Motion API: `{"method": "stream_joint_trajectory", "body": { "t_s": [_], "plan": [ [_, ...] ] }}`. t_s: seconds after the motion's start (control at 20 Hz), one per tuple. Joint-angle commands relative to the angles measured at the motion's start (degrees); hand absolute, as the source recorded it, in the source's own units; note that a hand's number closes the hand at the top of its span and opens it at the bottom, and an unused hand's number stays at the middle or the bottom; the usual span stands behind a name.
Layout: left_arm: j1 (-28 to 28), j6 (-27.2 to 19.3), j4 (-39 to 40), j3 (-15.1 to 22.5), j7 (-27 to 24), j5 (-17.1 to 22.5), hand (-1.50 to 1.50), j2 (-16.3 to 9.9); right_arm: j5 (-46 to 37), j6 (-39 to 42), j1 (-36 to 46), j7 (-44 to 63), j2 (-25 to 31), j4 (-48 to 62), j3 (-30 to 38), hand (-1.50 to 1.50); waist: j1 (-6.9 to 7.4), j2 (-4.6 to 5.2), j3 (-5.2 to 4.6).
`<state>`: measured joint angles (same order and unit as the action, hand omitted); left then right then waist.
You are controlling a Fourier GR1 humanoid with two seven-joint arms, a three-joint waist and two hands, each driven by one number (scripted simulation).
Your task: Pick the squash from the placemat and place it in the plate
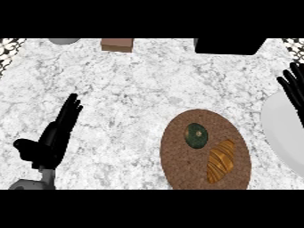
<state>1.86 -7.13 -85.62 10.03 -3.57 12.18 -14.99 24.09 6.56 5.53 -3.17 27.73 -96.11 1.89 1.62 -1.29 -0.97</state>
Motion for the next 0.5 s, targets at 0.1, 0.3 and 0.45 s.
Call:
{"method": "stream_joint_trajectory", "body": {
  "t_s": [0.1,0.3,0.45],
  "plan": [
    [-1.39,-1.99,5.42,1.29,3.30,-1.04,0.00,2.88,1.29,5.87,15.18,-0.77,1.62,8.17,0.46,1.50,0.38,1.87,0.98],
    [-2.70,-0.46,5.86,1.51,7.57,0.13,0.00,1.18,-19.02,5.81,17.49,-3.90,16.98,5.56,-1.08,1.50,0.65,2.02,-0.40],
    [-1.60,-0.77,5.19,2.81,11.41,1.17,0.00,3.56,-19.10,-9.00,18.86,-13.27,-1.38,21.21,0.34,-1.50,1.24,2.22,1.11]
  ]
}}
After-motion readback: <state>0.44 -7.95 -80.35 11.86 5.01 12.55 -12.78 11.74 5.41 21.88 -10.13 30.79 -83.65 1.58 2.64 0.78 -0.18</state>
